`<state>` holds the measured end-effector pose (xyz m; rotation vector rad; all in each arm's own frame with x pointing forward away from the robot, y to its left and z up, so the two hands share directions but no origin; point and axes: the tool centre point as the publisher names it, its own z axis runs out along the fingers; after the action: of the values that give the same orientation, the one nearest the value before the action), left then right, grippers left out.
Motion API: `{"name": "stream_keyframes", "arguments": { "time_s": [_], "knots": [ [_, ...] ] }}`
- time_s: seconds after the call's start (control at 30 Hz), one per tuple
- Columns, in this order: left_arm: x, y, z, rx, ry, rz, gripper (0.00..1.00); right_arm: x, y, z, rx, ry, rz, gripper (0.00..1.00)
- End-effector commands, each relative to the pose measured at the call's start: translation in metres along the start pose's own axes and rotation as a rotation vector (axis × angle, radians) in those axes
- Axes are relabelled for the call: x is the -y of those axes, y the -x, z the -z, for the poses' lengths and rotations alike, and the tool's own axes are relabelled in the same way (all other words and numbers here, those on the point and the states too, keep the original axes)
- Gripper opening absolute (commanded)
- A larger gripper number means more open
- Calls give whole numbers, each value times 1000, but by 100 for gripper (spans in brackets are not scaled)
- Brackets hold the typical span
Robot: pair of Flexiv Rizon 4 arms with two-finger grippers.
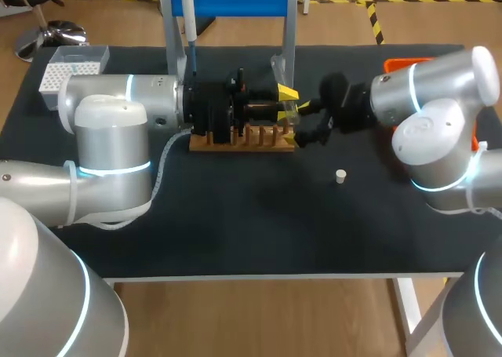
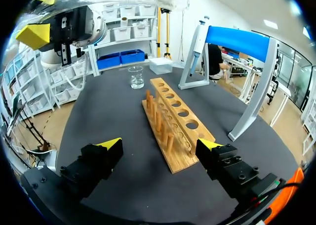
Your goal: Invert the test tube, pick up the pipette, mount the tip to pipette, aspirate from beaker and dispense into the tube, eject the tip, return the pipette, and cap with the stopper.
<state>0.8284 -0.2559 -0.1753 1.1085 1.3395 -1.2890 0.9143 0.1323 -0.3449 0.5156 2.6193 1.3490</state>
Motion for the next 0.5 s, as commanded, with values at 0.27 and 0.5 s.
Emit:
{"name": "stream_keyframes", "arguments": {
  "time_s": [0.27, 0.5],
  "knots": [
    [-11, 15, 13, -68, 39, 275, 0, 0, 0, 1, -1, 0, 1, 100],
    [-26, 14, 10, -75, 48, 516, 0, 0, 0, 1, -1, 0, 1, 100]
  ]
}}
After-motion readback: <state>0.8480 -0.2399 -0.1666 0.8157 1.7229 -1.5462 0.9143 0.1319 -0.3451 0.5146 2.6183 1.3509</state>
